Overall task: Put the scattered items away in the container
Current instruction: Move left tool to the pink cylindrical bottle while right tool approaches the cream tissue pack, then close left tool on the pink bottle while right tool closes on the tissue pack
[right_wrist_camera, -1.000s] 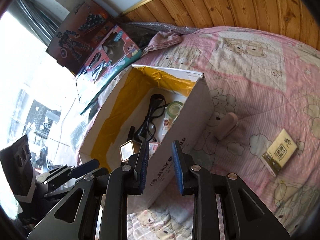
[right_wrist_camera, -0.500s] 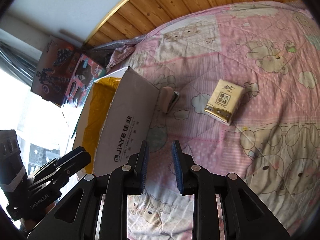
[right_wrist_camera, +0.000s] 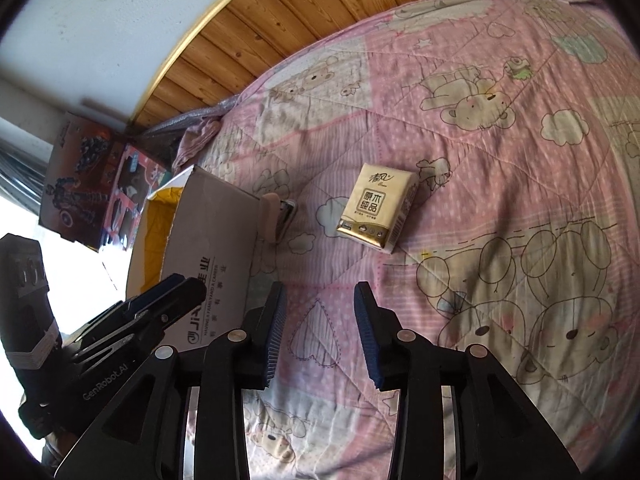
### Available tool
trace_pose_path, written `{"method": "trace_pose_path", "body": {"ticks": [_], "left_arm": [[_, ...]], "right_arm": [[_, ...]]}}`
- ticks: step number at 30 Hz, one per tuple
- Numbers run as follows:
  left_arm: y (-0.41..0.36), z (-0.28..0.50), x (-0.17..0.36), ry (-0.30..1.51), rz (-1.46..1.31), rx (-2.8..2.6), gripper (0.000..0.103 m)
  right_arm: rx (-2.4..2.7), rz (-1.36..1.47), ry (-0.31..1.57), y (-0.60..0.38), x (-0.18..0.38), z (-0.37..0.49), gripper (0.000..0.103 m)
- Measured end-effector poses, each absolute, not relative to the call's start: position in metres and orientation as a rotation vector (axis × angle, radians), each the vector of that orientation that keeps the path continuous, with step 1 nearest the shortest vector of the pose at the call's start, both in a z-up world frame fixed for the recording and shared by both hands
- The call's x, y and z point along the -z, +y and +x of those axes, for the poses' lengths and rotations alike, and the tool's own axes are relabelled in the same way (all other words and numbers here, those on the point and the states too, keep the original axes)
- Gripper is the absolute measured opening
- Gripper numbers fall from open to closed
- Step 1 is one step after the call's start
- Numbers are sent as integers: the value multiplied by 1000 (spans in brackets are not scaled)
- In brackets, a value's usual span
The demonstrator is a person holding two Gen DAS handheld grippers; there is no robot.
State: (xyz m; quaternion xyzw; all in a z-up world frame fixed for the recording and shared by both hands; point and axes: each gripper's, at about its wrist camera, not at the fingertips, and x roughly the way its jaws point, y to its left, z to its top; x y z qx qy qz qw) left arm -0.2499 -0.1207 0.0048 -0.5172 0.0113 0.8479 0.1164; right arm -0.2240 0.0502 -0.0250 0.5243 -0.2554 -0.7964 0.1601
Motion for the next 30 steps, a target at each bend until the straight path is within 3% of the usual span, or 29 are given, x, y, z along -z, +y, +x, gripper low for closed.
{"method": "trace_pose_path", "body": {"ticks": [11, 18, 25, 27, 30], "left_arm": [[-120, -294, 27, 54, -1567, -2483, 47], [-112, -327, 59, 111, -1619, -2470, 47], [-103, -350, 88, 279, -1628, -2532, 48], [-103, -355, 98, 296, -1641, -2547, 48], [-103, -363, 109, 296, -1658, -2572, 48]], "right_arm": [[2396, 1629, -762, 45, 55, -270, 51], [2446, 1690, -696, 35, 73, -293, 55], [2480, 1731, -592, 19, 94, -312, 57], [2490, 1721, -575, 15, 101, -316, 63], [2520, 1674, -539, 14, 102, -320, 64]]}}
